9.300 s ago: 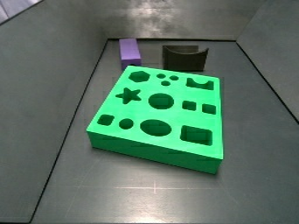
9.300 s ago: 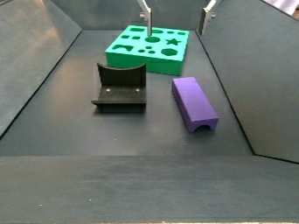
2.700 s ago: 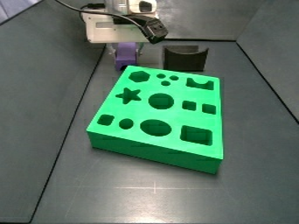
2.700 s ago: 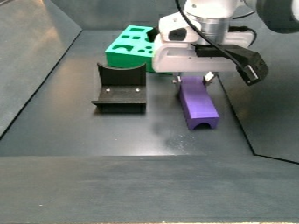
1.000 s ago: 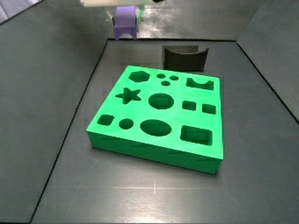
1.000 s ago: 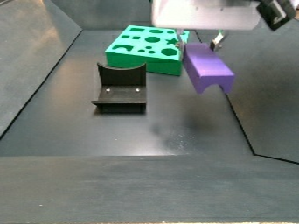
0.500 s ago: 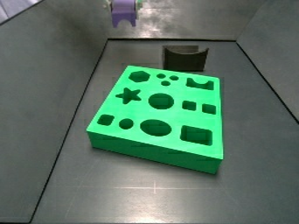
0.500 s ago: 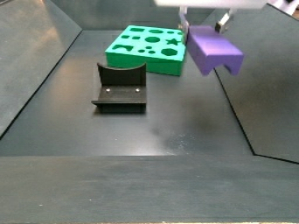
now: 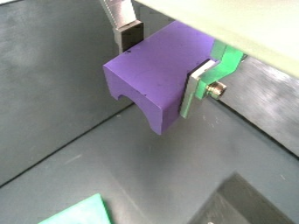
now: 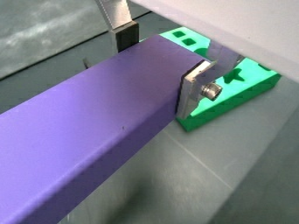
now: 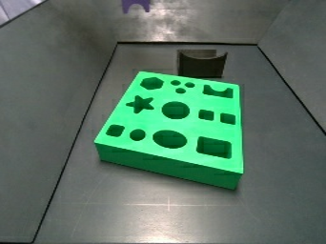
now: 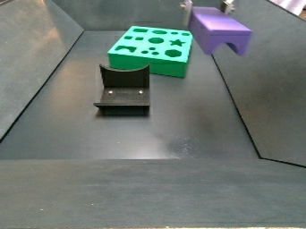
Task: Pick up the arch object. Move up. Place the arch object on the fixture. Regrasp the arch object. Rotate the arch object. Move to above the board. Insert the arch object.
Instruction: Place the arch object on the fixture.
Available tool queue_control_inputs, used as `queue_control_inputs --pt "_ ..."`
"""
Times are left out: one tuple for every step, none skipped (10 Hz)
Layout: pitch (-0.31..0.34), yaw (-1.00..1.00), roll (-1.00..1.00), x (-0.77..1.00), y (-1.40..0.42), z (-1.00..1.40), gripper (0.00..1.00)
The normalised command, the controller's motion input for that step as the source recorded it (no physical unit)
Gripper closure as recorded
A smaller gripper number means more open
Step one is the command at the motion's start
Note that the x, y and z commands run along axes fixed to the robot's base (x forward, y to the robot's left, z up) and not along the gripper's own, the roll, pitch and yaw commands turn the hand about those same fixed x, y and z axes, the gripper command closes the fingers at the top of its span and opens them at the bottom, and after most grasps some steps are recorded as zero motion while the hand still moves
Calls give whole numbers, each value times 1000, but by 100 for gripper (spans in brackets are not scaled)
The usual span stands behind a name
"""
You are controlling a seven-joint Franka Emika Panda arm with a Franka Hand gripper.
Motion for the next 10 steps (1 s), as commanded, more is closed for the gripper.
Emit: queue_control_inputs --pt "-26 -152 -5 1000 -171 132 100" --pt "17 -95 8 1000 -150 119 100" --pt "38 -74 14 1000 -143 110 100" --pt "75 -38 28 1000 -125 97 100" --pt "100 -19 39 1000 -115 87 100" --pt "119 -1 53 1000 -104 79 100" --pt "136 12 65 1000 -93 70 100" --pt "153 29 85 1000 -76 55 100" --pt "158 34 93 1000 -71 50 100" --pt "157 36 98 1000 -62 39 100"
